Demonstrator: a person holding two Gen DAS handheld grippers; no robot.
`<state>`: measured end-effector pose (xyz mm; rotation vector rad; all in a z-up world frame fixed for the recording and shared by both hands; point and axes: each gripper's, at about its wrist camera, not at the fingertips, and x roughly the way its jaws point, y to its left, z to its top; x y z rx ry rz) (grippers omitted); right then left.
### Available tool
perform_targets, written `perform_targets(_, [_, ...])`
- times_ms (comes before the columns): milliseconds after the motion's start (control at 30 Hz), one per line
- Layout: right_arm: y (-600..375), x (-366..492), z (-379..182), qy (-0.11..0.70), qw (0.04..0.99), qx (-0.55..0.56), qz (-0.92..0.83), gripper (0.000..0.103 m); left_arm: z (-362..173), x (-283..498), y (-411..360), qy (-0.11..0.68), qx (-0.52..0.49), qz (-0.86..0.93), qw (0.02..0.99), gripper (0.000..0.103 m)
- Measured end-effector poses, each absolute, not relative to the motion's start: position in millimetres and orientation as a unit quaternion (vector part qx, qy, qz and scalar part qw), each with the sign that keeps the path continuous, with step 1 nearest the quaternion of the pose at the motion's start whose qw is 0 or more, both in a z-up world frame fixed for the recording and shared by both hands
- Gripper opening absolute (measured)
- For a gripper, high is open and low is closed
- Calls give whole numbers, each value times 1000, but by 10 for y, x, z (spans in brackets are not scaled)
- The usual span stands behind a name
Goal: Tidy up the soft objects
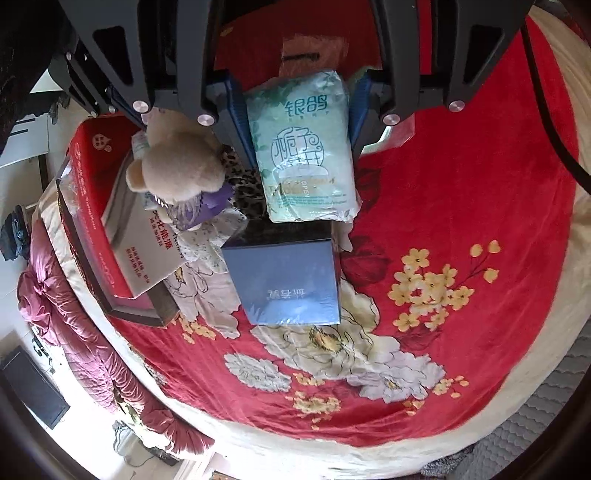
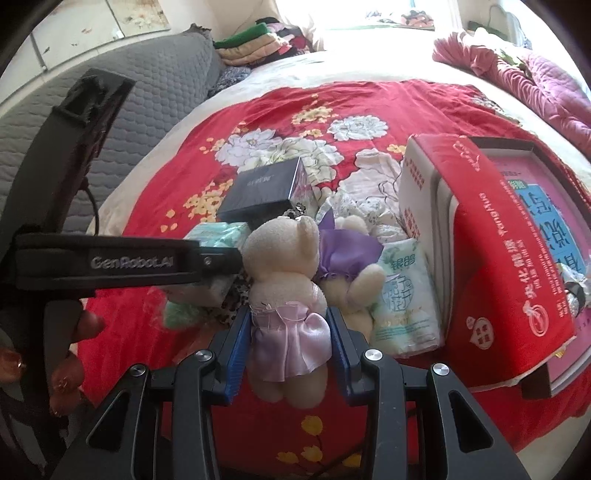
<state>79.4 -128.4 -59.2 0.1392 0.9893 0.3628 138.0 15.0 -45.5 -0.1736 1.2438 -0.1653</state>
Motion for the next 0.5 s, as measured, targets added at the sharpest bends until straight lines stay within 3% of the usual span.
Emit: perform_targets(500, [-1375, 630, -318, 448, 872, 80, 179, 41, -204, 957, 272, 551, -96, -58, 827, 46])
